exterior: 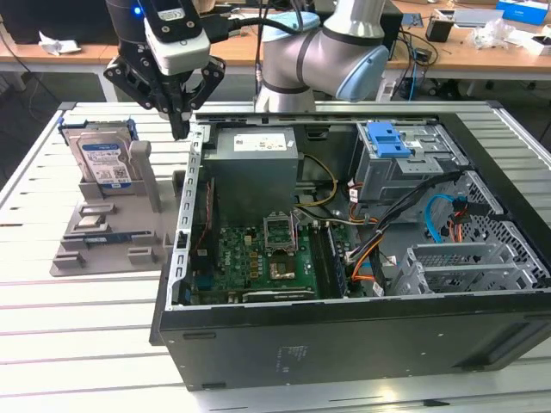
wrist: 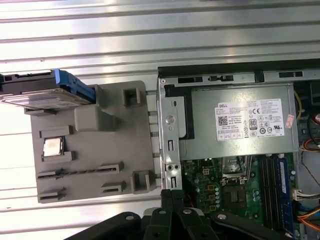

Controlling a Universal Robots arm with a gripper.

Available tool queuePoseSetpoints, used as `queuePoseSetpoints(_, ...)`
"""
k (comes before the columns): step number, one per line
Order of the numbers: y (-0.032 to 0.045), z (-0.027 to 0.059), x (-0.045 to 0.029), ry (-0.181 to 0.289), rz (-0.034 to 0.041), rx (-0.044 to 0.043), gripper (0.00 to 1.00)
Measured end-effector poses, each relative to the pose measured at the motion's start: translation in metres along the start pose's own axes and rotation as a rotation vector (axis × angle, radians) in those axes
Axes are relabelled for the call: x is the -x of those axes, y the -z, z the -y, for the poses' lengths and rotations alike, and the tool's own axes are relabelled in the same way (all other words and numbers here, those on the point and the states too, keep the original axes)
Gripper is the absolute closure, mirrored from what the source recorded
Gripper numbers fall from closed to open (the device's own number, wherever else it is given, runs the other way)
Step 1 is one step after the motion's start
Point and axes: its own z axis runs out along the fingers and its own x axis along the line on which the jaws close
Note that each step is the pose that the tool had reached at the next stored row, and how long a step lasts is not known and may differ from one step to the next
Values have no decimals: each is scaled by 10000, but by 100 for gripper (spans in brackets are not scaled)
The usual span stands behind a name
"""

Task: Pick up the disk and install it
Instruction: 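Reach for the disk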

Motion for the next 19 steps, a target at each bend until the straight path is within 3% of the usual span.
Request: queuePoseSetpoints(19, 11, 29, -385, 0, -1, 0, 89)
